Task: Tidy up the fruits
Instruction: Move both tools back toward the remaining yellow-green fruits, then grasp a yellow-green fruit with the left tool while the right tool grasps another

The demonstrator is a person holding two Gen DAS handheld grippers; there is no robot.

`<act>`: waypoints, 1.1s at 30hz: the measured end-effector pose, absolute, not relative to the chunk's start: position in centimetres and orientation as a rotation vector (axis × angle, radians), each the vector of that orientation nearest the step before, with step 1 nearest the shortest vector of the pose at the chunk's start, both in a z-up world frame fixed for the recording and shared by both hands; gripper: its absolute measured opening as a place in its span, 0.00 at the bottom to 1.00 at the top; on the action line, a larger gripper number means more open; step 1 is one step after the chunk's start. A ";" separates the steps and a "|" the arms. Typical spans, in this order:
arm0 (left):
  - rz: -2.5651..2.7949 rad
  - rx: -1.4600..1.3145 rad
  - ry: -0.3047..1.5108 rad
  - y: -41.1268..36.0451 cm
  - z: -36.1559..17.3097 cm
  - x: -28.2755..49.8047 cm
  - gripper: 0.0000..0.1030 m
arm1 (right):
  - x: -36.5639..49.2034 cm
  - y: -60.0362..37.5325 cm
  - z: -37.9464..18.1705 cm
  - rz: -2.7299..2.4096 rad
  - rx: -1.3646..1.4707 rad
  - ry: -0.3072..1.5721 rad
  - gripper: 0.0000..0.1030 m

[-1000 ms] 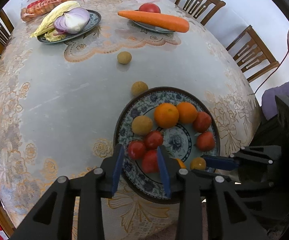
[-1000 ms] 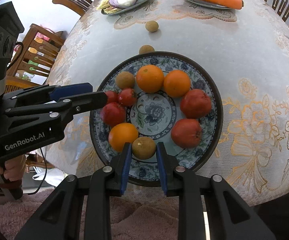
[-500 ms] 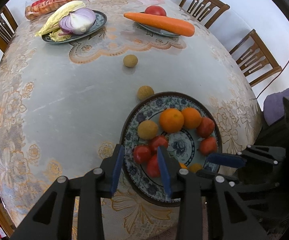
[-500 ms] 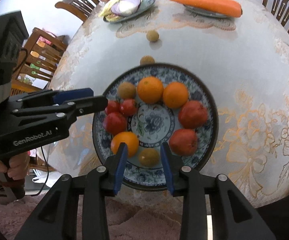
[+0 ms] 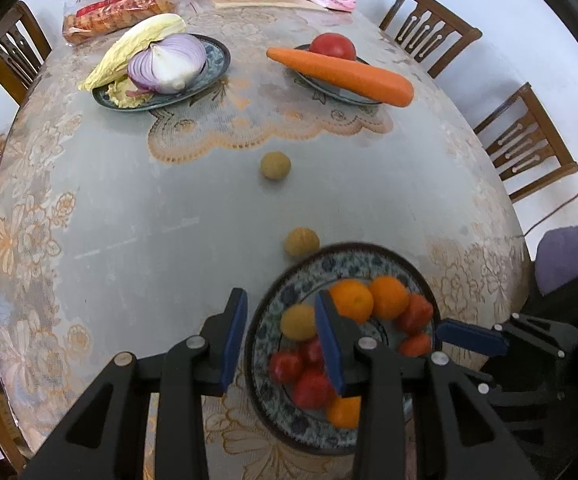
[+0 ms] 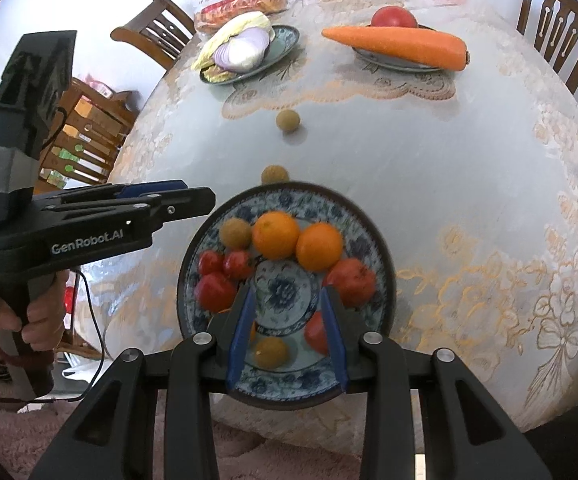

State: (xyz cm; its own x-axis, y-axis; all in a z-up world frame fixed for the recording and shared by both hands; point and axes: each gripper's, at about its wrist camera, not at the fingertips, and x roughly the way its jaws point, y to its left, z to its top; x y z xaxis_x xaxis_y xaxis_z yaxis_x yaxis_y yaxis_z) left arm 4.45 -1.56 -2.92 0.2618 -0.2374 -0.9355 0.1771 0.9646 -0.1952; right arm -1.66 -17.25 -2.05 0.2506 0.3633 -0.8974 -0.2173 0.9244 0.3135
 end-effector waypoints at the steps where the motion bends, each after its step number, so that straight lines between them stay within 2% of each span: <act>1: -0.279 -0.058 1.280 -1.7 -3.0 4.8 0.35 | -1.4 -17.4 -2.0 0.395 0.137 1.255 0.34; 23: -0.244 -0.155 1.442 -4.6 -6.4 11.0 0.35 | 1.4 -21.5 -2.3 0.359 0.211 1.221 0.34; 33: -0.225 -0.103 1.465 -5.5 -7.2 11.4 0.34 | 2.0 -22.5 -2.8 0.350 0.232 1.228 0.34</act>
